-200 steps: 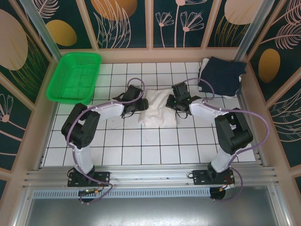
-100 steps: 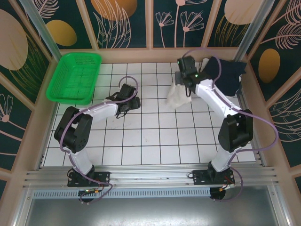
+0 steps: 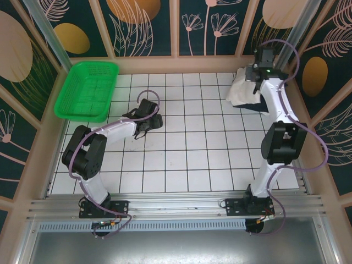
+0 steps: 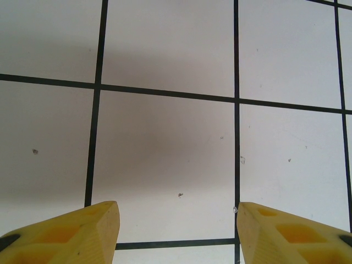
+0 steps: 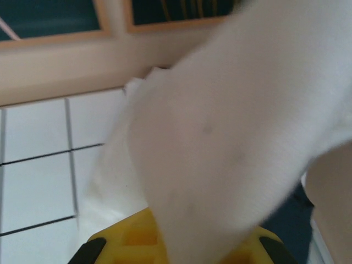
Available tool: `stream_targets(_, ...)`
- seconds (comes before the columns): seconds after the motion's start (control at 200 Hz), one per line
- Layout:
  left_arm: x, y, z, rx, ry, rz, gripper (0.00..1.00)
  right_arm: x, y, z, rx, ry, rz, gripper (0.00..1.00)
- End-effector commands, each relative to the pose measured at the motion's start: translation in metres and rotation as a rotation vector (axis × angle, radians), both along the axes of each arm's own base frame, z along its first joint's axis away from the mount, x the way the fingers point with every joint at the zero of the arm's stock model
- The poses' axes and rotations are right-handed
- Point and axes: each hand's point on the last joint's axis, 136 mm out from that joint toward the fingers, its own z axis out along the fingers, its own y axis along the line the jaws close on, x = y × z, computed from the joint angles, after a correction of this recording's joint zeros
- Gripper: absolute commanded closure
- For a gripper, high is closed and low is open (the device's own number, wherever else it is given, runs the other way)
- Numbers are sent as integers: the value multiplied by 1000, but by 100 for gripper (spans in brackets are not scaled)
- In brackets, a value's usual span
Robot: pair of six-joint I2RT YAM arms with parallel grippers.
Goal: Fold and stack the t-shirts
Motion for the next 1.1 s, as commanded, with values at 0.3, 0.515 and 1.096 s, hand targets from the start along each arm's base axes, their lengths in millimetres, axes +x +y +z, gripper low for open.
stream_targets(0.3,-4,0,2,-3,21,-20,41,-15,-59,-6,112,-163,24,100)
stream_targets(0.515,1,-8,4,-21,24,-46,42,-28,-96,-3,170,-326,-43,100)
stream_targets(1.096,1,-10,7,-23,21,-57,42,25,-138,-72,357,-351,79,100)
